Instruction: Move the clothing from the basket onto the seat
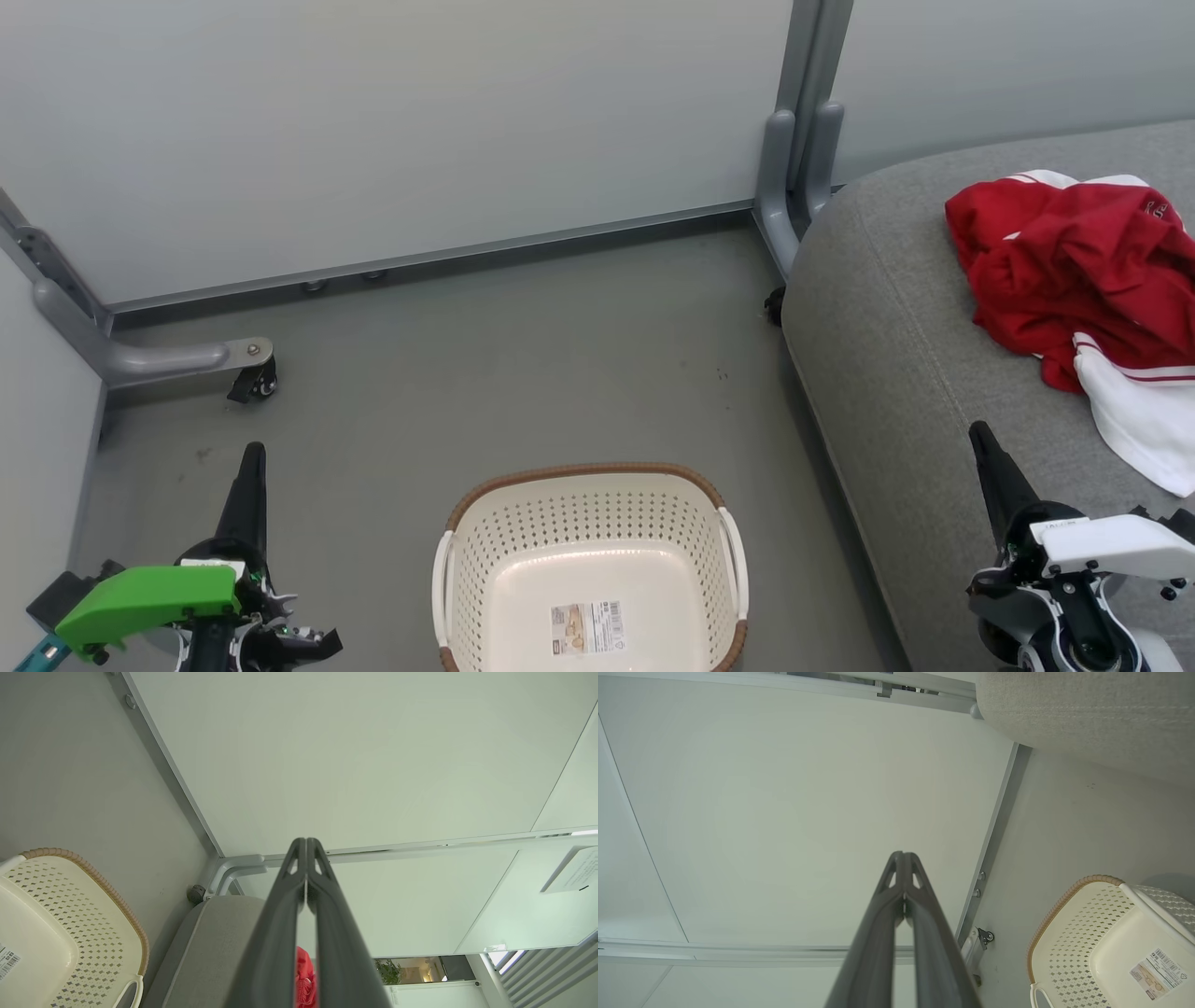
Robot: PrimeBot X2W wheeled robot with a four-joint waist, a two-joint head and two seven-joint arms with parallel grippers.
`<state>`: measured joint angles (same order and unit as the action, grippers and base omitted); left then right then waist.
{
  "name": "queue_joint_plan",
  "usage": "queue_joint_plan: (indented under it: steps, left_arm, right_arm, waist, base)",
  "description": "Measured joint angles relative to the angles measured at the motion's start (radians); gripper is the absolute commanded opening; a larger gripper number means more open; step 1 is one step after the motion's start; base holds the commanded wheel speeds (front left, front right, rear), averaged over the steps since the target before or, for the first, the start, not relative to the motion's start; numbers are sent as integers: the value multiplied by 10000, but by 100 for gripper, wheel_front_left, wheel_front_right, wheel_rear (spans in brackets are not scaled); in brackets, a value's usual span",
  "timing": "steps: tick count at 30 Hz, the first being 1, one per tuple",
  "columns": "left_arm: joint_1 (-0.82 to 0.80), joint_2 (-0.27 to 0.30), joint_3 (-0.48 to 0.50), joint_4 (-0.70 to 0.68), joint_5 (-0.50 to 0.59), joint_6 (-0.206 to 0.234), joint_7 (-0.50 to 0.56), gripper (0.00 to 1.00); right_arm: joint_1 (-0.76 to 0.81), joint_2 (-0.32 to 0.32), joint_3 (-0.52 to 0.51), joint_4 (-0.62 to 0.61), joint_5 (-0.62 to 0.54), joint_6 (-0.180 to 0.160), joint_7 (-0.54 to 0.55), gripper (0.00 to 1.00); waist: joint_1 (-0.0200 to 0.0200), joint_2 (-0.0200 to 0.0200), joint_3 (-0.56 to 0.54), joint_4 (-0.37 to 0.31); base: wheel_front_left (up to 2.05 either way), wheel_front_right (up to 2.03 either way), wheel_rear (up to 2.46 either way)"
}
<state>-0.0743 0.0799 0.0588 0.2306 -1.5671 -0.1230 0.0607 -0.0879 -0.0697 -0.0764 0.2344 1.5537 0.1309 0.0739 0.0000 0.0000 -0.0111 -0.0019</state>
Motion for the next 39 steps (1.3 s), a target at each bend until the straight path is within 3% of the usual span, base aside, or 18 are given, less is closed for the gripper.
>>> queue_joint_plan:
  steps: [12,39]
  left_arm:
    - [-250,-15,138,132,-754,-54,221,0]
    - [-278,-73,259,142,-719,-58,307,0]
  right_arm:
    - [-143,38,-148,84,752,-2,228,0]
    - [-152,88,-217,88,734,0,272,0]
  waist:
    - [0,0,144,19]
    - [0,0,142,19]
  base:
    - [0,0,0]
    - [0,0,0]
